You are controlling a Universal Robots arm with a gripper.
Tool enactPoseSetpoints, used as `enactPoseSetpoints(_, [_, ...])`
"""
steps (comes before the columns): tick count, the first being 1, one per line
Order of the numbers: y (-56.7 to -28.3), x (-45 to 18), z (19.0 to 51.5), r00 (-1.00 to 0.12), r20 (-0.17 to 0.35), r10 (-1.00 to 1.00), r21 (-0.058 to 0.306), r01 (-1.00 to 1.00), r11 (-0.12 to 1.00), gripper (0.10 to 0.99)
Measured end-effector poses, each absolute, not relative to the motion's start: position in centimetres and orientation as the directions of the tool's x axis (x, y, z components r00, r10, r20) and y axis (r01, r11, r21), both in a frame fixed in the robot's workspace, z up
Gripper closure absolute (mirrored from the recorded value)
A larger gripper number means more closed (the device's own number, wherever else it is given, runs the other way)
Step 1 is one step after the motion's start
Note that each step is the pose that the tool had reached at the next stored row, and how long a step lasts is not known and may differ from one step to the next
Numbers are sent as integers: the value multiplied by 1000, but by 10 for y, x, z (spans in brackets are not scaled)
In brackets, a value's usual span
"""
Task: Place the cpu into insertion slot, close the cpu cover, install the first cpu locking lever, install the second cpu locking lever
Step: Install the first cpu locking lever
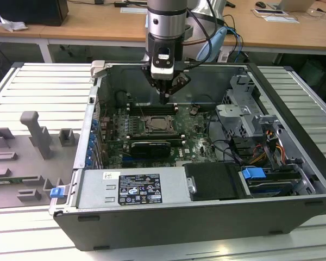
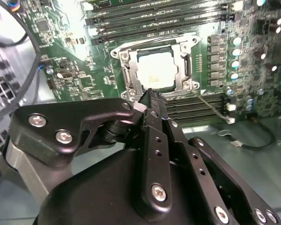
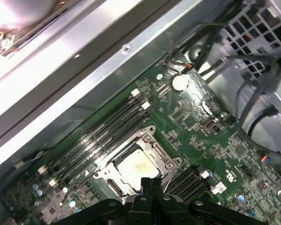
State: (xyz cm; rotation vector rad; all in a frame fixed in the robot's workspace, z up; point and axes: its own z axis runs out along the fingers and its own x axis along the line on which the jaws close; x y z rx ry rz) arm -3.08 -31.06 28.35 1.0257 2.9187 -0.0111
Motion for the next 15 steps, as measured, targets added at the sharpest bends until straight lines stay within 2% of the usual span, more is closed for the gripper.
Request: enactPoseSetpoints(15, [-311,-31,278,-948,-35,316,2,316,949,980])
